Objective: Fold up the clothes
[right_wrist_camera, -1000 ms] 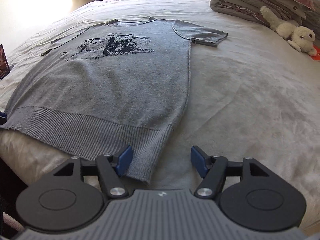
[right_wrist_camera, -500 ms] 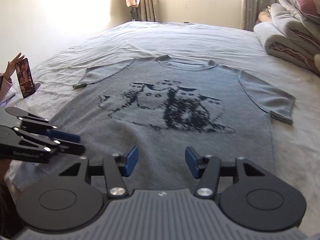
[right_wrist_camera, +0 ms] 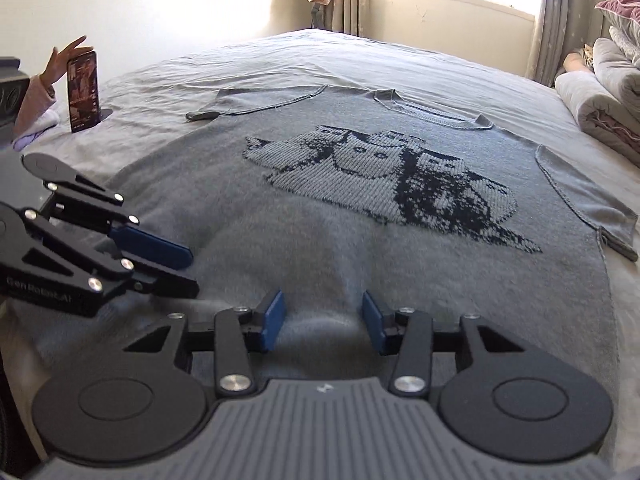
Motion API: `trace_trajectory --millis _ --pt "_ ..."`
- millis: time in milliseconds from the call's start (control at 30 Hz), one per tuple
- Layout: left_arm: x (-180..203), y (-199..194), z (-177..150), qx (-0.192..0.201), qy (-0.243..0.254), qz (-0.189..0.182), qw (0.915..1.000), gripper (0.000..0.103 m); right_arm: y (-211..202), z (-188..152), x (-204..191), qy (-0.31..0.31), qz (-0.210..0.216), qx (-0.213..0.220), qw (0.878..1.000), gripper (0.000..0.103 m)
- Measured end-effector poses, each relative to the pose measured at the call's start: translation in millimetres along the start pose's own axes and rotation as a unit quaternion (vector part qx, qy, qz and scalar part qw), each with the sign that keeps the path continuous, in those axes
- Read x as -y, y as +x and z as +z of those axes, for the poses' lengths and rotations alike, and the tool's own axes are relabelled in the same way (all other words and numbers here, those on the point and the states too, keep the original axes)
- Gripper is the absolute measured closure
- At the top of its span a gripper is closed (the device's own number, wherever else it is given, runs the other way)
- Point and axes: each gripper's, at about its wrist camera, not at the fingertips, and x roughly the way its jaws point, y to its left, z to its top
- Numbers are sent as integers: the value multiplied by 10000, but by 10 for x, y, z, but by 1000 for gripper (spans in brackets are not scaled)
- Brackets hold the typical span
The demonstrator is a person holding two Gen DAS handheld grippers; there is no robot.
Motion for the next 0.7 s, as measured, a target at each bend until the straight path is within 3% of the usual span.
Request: trace_trajectory --millis 400,567,700 --pt "200 -485 -286 -623 223 -18 9978 78 -826 -558 309 517 5 -381 9979 56" --pt "226 -565 -251 -452 201 -121 9987 75 -992 -565 345 447 -294 -312 9981 56" --pt "217 -455 -214 -462 162 10 9988 74 -938 -530 524 762 -552 -222 9953 56"
